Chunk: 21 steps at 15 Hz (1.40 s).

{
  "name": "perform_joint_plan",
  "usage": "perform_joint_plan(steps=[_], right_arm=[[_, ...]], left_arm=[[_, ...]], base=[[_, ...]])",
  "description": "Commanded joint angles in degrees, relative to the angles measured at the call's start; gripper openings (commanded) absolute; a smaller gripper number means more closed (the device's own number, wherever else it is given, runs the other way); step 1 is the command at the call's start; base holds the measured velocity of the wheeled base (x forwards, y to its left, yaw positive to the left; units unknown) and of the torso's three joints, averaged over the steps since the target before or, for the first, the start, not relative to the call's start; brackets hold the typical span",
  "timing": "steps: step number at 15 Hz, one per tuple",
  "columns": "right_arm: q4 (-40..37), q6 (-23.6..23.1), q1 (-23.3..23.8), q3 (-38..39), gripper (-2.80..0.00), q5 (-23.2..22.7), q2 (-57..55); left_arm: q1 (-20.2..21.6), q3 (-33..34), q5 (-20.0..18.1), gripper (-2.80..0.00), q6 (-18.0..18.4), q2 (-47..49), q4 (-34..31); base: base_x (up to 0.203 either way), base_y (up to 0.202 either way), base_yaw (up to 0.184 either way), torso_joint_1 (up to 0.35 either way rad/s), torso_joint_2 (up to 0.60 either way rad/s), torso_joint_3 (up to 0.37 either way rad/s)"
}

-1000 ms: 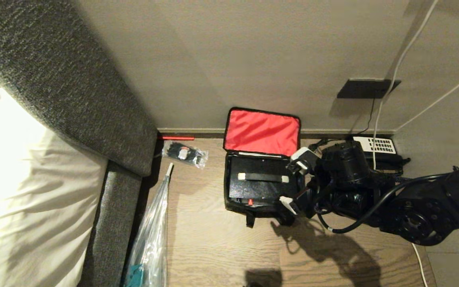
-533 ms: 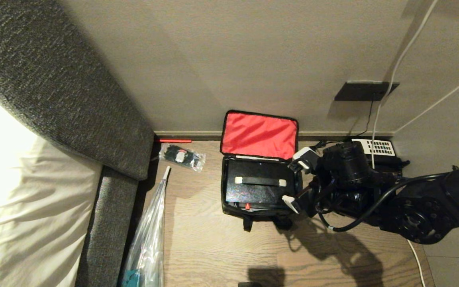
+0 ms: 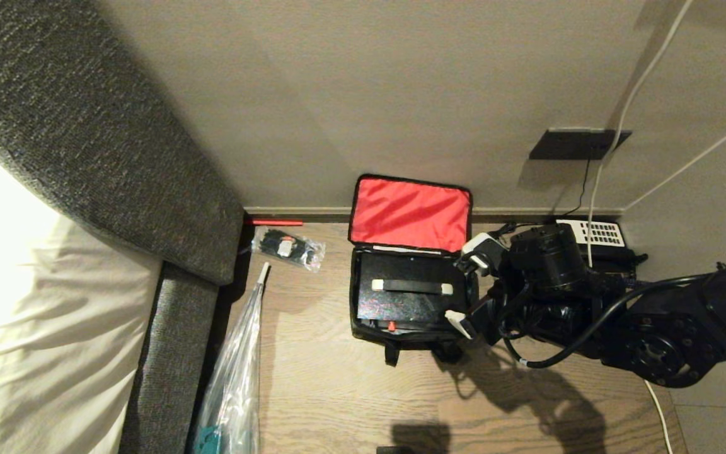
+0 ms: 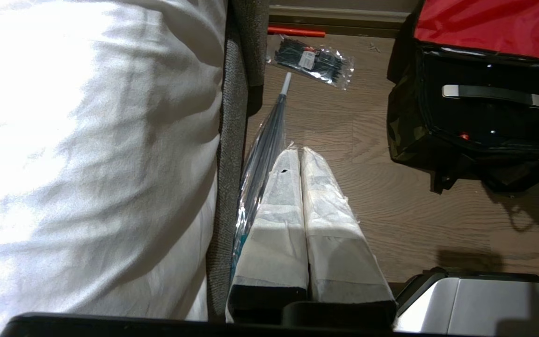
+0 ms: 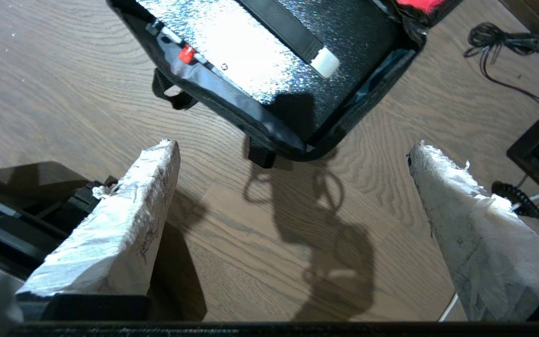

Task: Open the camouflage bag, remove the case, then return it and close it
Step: Grip the handle

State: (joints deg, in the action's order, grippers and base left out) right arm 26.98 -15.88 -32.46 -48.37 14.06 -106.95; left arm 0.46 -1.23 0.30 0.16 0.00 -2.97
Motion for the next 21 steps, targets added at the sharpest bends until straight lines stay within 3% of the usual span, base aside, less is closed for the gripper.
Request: perform_joint_plan(steps=[1, 4, 9, 21], right_arm=[[0.27, -0.21, 0.03, 0.21, 0.00, 0.09, 0.16], [0.27, -0.21, 0.03, 0.21, 0.00, 0.09, 0.16], [0.27, -0.21, 0.03, 0.21, 0.00, 0.09, -0.10], [0.19, -1.11, 0.02, -0.31, 0.00, 0.70, -1.86]], left_arm=[[-0.02, 0.00, -0.04, -2.80, -0.16, 0.00, -0.01], [-0.02, 0.08, -0.04, -2.80, 3.16, 0.00, -0.08], [-0.02, 0.00, 0.05, -2.80, 2.30, 0.00, -0.19], [-0.02, 0.09, -0.04, -2.80, 2.30, 0.00, -0.01]], base=[[0.000, 0.000, 0.000, 0.000, 0.00, 0.000], [0.000, 0.000, 0.000, 0.000, 0.00, 0.000], [0.000, 0.000, 0.000, 0.000, 0.00, -0.046], [0.000, 0.000, 0.000, 0.002, 0.00, -0.187]])
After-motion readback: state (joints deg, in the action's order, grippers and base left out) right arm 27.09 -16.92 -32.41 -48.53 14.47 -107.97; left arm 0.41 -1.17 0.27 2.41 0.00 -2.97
